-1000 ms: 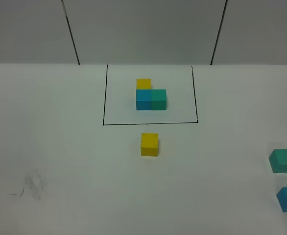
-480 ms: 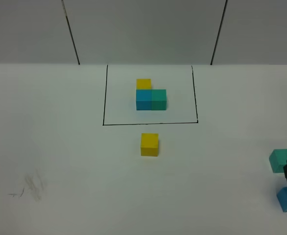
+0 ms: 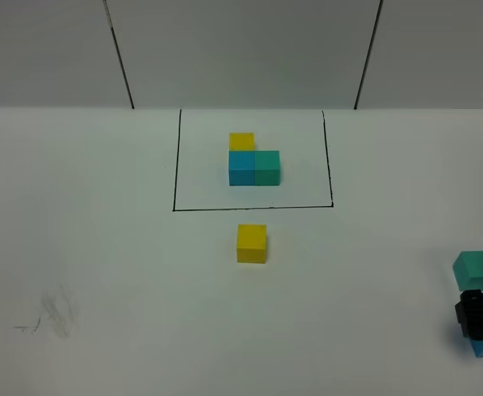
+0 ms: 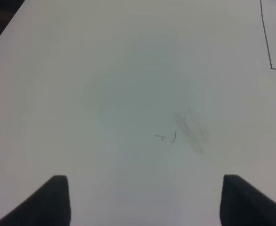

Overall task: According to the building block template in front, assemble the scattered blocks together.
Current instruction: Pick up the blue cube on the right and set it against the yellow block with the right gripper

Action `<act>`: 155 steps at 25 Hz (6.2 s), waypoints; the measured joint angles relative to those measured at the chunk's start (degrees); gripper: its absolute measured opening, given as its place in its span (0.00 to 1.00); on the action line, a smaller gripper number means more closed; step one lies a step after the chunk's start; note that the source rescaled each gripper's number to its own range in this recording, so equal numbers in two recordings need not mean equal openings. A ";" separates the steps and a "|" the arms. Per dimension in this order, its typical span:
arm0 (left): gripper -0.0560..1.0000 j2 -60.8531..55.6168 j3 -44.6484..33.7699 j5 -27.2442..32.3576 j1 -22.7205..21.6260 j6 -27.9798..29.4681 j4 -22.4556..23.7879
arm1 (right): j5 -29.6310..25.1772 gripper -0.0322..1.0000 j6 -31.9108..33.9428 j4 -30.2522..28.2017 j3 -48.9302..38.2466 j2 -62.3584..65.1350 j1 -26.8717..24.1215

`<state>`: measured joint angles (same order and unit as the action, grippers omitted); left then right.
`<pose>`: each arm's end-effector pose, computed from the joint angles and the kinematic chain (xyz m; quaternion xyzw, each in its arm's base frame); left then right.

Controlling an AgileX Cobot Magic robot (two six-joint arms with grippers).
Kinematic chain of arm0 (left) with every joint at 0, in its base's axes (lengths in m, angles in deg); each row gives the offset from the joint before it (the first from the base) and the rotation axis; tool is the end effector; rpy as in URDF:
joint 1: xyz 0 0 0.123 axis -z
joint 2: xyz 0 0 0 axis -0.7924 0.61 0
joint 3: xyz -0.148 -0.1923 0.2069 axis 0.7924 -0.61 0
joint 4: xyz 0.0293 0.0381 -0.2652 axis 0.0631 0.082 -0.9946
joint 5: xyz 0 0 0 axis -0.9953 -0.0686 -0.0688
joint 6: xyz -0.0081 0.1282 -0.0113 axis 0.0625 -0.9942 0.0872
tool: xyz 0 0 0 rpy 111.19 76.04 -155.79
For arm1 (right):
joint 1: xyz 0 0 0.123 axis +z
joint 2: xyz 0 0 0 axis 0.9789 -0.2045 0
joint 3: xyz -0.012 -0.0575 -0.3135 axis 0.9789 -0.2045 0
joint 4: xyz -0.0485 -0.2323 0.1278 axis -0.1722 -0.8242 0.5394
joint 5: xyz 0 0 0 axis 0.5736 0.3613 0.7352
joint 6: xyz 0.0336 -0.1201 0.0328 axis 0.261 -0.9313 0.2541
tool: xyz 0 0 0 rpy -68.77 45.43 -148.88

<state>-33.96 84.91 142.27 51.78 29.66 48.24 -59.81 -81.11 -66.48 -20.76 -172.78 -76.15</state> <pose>0.0066 0.0131 0.2714 -0.1016 0.8448 0.0021 0.5254 0.2526 0.0028 0.1371 0.0018 0.9913 -0.0194 0.1298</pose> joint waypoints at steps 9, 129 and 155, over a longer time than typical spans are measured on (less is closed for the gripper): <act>0.53 0.00 0.00 0.00 0.00 0.00 0.00 | 3.58 0.84 0.00 0.30 -0.11 -5.61 0.00; 0.53 0.00 0.00 -0.10 0.00 -0.12 0.00 | -22.53 0.32 49.40 -9.89 58.58 -41.48 43.36; 0.53 0.00 0.00 -0.10 0.00 -0.06 0.00 | -27.80 0.38 41.77 -8.08 61.59 -43.50 42.78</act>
<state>-33.96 84.91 142.17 51.78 29.60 48.24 -87.61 -39.34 -74.55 40.84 -216.28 -33.37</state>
